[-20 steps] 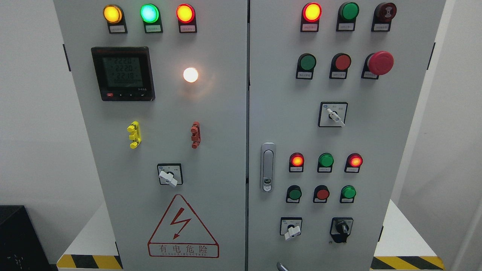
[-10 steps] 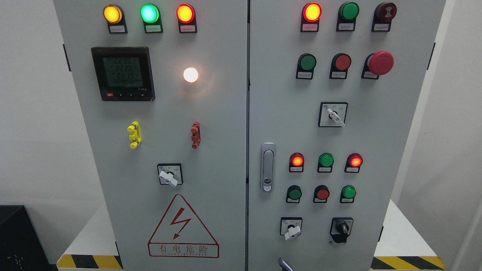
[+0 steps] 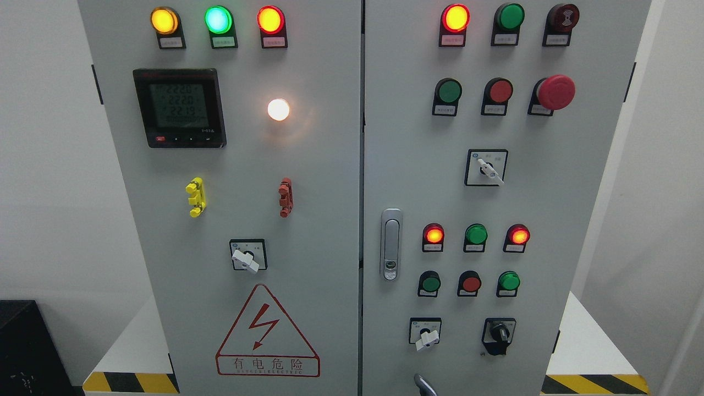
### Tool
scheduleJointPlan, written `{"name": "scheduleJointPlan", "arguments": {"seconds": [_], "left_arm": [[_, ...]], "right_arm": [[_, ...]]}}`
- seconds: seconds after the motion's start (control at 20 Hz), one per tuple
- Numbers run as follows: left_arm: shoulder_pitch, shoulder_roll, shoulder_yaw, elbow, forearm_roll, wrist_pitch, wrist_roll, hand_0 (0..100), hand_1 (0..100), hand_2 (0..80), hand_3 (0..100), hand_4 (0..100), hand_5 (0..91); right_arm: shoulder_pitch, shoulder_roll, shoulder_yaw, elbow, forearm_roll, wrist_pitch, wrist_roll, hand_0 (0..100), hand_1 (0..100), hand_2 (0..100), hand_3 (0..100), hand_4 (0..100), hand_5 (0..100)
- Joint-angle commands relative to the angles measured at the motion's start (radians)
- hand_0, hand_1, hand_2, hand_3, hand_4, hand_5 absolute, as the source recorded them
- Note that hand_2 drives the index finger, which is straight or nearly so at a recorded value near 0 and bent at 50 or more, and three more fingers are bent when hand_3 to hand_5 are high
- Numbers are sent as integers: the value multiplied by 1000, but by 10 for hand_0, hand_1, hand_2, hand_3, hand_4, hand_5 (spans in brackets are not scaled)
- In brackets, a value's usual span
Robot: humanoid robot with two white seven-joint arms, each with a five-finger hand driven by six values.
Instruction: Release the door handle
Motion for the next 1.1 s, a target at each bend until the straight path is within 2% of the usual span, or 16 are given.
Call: {"name": "scheduleJointPlan", "arguments": {"seconds": [0.0, 0.25, 0.65, 1.05], "left_arm": [[0, 0, -21, -20, 0, 0, 0, 0, 0, 22, 90, 14, 0], [0, 0, -21, -20, 0, 0, 0, 0, 0, 23, 87, 13, 0], [0, 0, -21, -20, 0, 0, 0, 0, 0, 22, 88, 13, 0], [0, 0, -21, -20, 0, 0, 0, 0, 0, 22, 89, 13, 0]], "right_arm": [[2, 0, -18, -3, 1, -2, -2, 324, 185, 9, 108, 81, 0], [-3, 0, -54, 0, 1, 1, -1, 325, 186, 9, 103, 84, 0], [42, -2, -52, -6, 1, -4, -1, 330, 186, 8, 100, 85, 18], [30, -6, -51, -27, 3, 3, -1, 330, 187, 3, 98, 112, 36]]}}
